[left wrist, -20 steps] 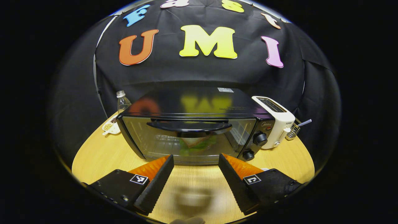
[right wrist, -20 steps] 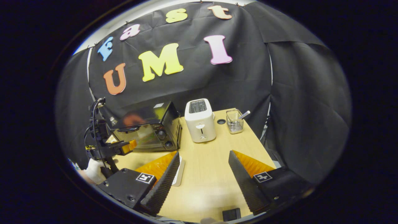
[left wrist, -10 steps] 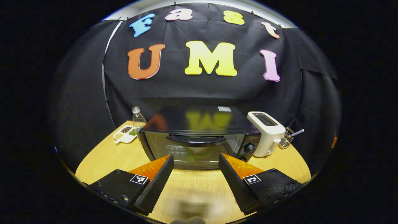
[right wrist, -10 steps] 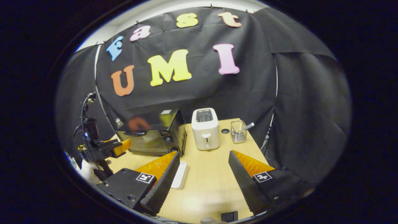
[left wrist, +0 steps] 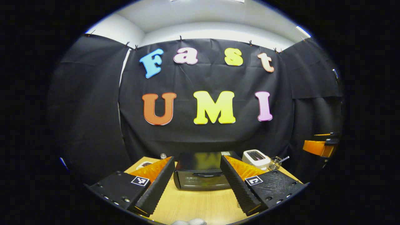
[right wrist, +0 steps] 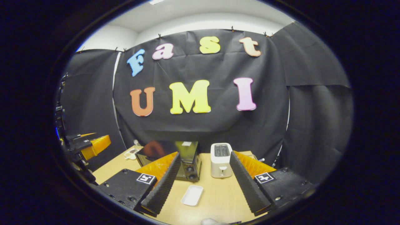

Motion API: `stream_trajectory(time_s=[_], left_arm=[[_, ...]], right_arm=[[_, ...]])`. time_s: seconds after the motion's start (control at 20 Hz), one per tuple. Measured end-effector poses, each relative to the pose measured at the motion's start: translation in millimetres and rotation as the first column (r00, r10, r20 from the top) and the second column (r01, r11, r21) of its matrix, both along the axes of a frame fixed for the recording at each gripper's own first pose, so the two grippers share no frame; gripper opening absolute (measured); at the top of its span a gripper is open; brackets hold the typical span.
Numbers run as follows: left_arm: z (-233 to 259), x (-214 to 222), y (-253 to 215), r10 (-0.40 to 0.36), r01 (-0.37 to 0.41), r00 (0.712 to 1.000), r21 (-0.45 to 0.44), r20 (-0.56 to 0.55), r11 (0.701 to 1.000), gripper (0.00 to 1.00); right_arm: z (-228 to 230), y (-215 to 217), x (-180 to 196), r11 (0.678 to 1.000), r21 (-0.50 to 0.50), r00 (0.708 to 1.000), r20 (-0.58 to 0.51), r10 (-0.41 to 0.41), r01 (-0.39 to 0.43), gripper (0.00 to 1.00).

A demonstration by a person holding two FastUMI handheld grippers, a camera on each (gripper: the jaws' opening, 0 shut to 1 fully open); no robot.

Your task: Open the electric oven with the left hand, put the food in, and close the electric oven.

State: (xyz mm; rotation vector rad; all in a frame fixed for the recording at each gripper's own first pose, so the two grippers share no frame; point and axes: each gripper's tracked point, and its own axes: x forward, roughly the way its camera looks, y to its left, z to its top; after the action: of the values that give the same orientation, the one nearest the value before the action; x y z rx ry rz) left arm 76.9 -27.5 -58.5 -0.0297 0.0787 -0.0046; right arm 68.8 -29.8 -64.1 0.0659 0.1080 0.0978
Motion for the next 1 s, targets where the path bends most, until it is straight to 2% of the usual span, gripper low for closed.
stream_trajectory(time_s=[0.05, 0.1, 0.25, 0.3, 0.35, 0.4, 0.45, 0.5, 0.55, 0.95, 1.0], left_arm=[[15, -10, 7, 0.007, -0.007, 1.000, -0.006, 0.015, 1.000, 0.95], [26, -20, 10, 0.005, -0.004, 1.000, -0.017, 0.028, 1.000, 0.95], [42, -45, 23, 0.017, -0.016, 0.999, -0.031, 0.030, 0.999, 0.94], [47, -52, 27, 0.022, -0.021, 0.999, -0.032, 0.032, 0.999, 0.94], [50, -60, 28, 0.019, -0.018, 0.999, -0.033, 0.033, 0.999, 0.94], [51, -65, 28, 0.015, -0.014, 0.999, -0.029, 0.033, 0.999, 0.94], [54, -69, 29, 0.008, -0.008, 0.999, -0.021, 0.035, 1.000, 0.94], [55, -73, 30, 0.007, -0.006, 0.999, -0.014, 0.038, 1.000, 0.85], [57, -76, 31, 0.005, -0.004, 0.999, -0.015, 0.038, 1.000, 0.94], [69, -89, 28, -0.016, 0.019, 0.998, -0.052, 0.055, 0.998, 0.94], [68, -88, 28, -0.013, 0.016, 0.998, -0.048, 0.056, 0.999, 0.94]], right_arm=[[13, 5, -4, 1.000, 0.003, 1.000, 0.025, 0.001, -0.001, 0.90], [26, 9, -10, 1.000, -0.001, 0.999, 0.052, -0.003, 0.003, 1.00], [61, 19, -25, 0.999, -0.030, 0.990, 0.142, -0.019, 0.023, 1.00], [66, 23, -32, 0.999, -0.036, 0.988, 0.153, -0.019, 0.025, 0.89], [69, 28, -38, 0.999, -0.037, 0.987, 0.157, -0.019, 0.026, 1.00], [70, 32, -43, 0.999, -0.038, 0.988, 0.155, -0.020, 0.026, 1.00], [71, 37, -48, 0.999, -0.036, 0.988, 0.156, -0.014, 0.019, 0.90], [70, 41, -51, 0.999, -0.035, 0.989, 0.150, -0.013, 0.018, 0.90], [67, 42, -54, 0.999, -0.038, 0.990, 0.141, -0.013, 0.018, 1.00], [66, 36, -68, 0.999, -0.016, 0.992, 0.121, -0.046, 0.048, 1.00], [69, 37, -68, 0.999, -0.017, 0.991, 0.128, -0.048, 0.050, 0.90]])
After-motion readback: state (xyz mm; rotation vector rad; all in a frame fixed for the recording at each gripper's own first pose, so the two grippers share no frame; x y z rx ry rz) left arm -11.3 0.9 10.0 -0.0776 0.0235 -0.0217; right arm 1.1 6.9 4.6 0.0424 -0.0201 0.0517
